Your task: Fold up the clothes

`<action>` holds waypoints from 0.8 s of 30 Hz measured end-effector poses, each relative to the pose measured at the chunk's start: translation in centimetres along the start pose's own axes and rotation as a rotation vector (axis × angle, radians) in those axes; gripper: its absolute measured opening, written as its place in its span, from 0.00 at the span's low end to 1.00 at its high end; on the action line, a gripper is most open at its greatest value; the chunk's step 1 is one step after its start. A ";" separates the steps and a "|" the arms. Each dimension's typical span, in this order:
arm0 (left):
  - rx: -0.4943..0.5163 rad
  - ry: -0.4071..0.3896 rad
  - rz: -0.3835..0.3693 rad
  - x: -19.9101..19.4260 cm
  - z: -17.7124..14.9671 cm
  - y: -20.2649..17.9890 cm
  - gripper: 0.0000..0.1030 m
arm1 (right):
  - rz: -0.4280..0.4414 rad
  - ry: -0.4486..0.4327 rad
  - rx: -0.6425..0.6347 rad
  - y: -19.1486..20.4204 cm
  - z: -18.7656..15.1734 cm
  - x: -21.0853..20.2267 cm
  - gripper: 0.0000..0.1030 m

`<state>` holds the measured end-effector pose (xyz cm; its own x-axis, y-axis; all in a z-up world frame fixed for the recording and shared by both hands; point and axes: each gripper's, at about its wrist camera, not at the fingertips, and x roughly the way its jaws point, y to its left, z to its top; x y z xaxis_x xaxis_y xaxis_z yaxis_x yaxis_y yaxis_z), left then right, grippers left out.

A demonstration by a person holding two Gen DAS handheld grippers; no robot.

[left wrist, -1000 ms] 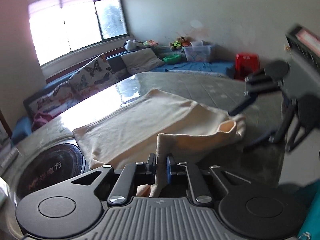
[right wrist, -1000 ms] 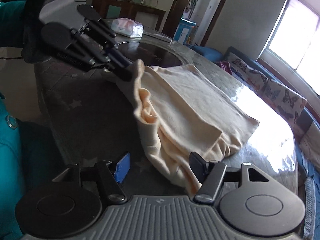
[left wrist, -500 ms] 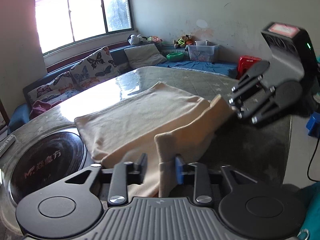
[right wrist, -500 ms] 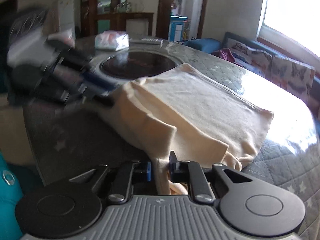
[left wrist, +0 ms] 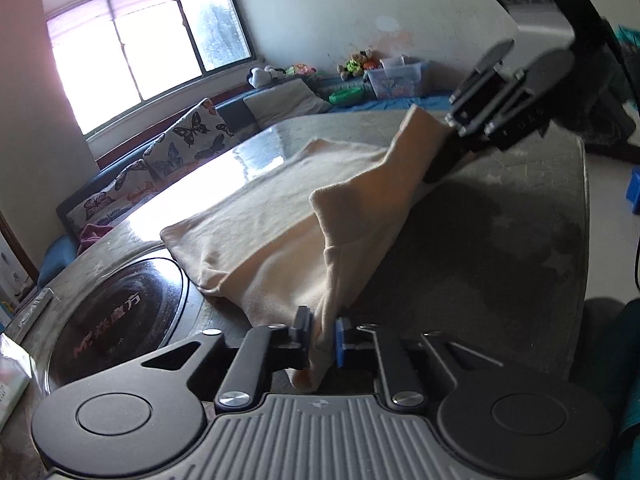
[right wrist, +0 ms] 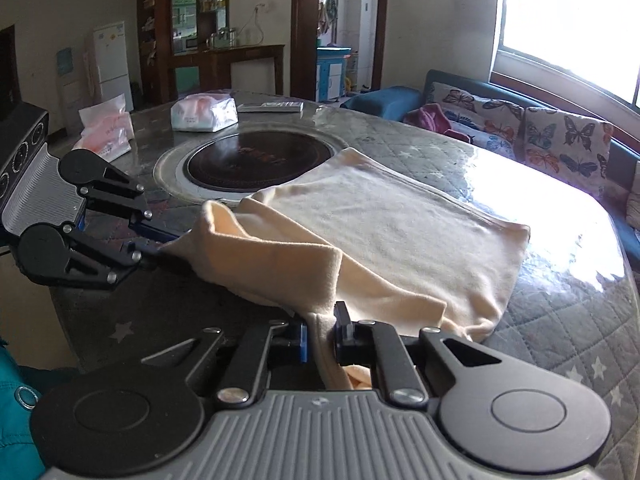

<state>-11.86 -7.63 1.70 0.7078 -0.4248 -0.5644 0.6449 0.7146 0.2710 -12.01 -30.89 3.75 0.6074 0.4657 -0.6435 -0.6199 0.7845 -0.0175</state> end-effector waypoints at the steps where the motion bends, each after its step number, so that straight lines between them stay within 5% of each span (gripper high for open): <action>1: -0.010 -0.010 -0.005 -0.5 0.2 0.1 0.10 | -0.002 -0.003 0.001 0.1 -0.1 -0.2 0.10; 14: -0.143 -0.093 -0.142 -10.1 2.5 -0.6 0.09 | 0.090 0.004 -0.059 3.6 -0.1 -9.8 0.09; 24: -0.206 -0.088 -0.085 -3.3 6.0 5.2 0.09 | 0.051 -0.014 0.005 -1.5 4.5 -6.1 0.08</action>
